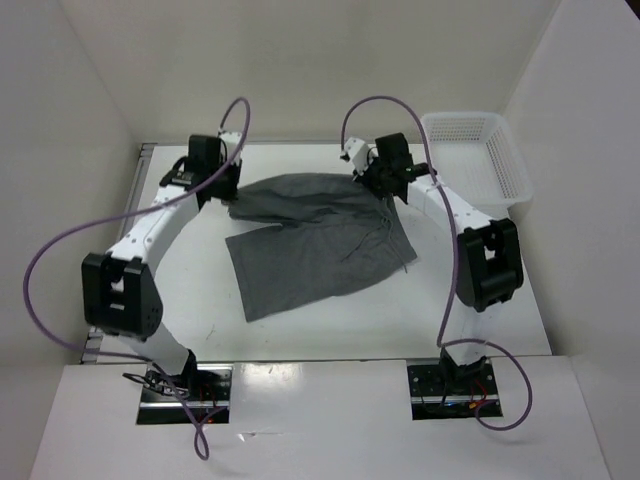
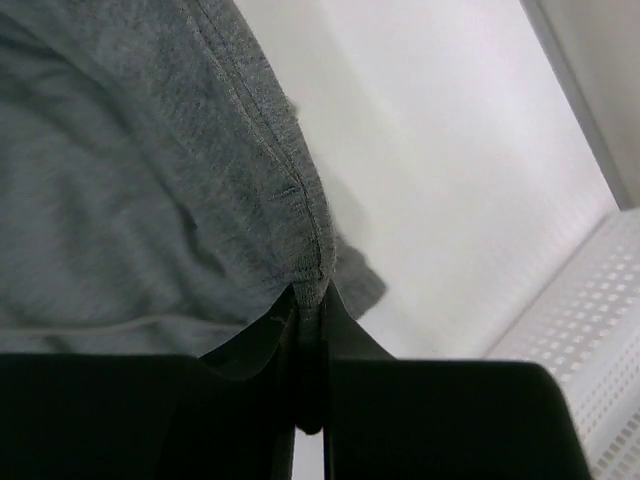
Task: Fold and stack the shorts
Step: Fold the shorts
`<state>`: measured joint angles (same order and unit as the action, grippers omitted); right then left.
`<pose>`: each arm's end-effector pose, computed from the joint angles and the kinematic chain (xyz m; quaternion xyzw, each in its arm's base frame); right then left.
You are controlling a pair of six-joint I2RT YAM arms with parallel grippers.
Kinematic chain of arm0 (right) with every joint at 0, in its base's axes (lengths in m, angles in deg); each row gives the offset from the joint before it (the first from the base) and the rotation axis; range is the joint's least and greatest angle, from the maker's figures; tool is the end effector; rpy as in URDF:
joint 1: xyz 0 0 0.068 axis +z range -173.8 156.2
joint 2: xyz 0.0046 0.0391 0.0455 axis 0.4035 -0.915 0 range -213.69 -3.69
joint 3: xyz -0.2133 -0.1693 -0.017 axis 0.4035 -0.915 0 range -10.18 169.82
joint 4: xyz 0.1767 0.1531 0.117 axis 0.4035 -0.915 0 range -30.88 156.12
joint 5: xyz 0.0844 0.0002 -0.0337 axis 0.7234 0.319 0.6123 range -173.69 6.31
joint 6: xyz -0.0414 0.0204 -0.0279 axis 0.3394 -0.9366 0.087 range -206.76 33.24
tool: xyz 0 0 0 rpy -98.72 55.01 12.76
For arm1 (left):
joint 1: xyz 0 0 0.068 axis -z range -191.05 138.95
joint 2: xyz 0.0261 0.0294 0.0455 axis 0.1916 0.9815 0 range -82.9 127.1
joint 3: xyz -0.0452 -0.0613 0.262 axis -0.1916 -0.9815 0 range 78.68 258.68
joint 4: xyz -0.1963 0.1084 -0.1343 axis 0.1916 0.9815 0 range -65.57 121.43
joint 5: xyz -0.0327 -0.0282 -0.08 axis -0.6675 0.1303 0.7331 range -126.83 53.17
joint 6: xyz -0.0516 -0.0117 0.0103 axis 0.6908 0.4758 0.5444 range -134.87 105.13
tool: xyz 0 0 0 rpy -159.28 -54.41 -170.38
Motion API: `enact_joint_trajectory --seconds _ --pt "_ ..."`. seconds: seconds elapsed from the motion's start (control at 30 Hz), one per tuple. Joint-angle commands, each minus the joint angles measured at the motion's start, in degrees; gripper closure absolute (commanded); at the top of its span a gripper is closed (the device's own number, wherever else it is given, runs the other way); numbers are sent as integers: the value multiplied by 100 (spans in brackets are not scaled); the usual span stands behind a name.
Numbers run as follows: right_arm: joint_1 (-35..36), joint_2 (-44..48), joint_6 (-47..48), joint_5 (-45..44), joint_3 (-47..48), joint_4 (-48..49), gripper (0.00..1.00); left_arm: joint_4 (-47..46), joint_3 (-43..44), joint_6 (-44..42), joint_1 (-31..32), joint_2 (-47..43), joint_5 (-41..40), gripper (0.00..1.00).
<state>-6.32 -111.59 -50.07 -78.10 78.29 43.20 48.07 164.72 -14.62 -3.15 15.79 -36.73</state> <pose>0.4119 0.1333 0.2661 -0.4334 0.8045 -0.0234 0.4053 0.3965 -0.0552 0.3145 0.0599 0.8901 -0.0329 0.4505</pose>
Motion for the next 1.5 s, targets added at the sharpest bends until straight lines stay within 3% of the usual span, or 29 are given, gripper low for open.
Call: enact_joint_trajectory --seconds 0.0,0.2,0.33,0.57,0.7,0.83,1.17,1.33,1.47 --pt "247 795 506 -75 -792 -20 100 -97 -1264 -25 203 -761 -80 100" --pt "248 1631 1138 -145 -1796 -344 100 448 -1651 -25 265 -1535 -317 100" --pt "248 2061 1420 -241 -2683 -398 100 721 -2326 -25 624 -2108 -493 100" --pt "-25 2720 1569 -129 -2931 -459 100 957 -3258 -25 905 -3250 -704 100" --pt "-25 2844 1570 118 -3439 -459 100 1020 -3978 -25 1555 -3620 -265 95" --pt "-25 2993 1772 -22 -3696 -398 100 958 -4253 -25 1627 -3673 287 91" --pt "-25 3512 1991 233 -4188 -776 100 1240 -4078 -25 1627 -3735 1221 90" --pt "-25 3635 2166 233 -3715 -977 100 1344 -3254 -25 1627 -3682 1045 91" --pt "-25 3758 2597 180 -3600 -1442 100 1731 -2979 -25 1627 -3629 1509 91"
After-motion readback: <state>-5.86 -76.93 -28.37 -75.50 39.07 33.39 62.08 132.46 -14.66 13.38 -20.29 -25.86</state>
